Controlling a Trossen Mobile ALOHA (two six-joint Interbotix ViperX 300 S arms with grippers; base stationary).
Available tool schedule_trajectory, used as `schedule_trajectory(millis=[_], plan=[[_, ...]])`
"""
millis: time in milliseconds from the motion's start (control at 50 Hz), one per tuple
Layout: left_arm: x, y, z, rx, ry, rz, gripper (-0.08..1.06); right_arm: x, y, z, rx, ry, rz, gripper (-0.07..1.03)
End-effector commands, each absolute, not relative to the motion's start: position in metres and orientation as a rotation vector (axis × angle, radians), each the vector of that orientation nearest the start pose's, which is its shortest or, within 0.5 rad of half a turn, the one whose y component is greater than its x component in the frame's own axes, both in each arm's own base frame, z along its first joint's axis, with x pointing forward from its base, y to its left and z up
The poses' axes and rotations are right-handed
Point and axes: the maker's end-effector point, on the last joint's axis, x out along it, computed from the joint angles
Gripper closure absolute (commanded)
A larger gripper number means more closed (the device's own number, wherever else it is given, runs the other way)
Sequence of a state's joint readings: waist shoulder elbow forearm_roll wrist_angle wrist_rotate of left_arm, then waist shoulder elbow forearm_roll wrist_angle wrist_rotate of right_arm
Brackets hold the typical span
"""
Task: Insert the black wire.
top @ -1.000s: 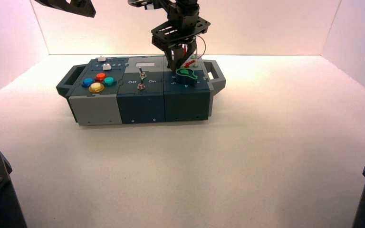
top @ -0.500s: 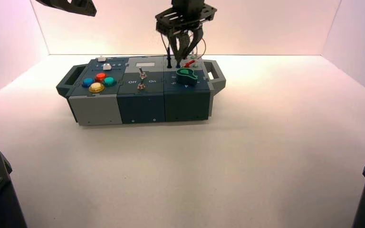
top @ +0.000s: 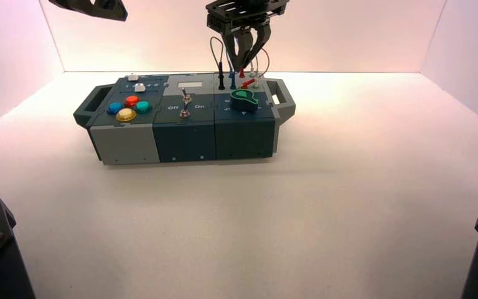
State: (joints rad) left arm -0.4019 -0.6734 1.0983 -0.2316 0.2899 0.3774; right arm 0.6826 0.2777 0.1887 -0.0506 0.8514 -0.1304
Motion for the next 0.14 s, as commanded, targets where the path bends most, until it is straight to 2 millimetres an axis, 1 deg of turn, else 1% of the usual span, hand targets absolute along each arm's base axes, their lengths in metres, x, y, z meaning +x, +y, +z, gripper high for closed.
schedule_trajectory(millis=[20,140], plan=[[0.2445,-0.1176,0.1623,0.271,0.663,-0.506,0.81,0.3602,0.283,0.119,-0.589,1.151,0.655,0.72],[0.2448,-0.1176,0.1613,0.271,0.666,-0.506,0.81,0.3597,0.2829,0.1177,-0.588,1.154,0.656,0.72]])
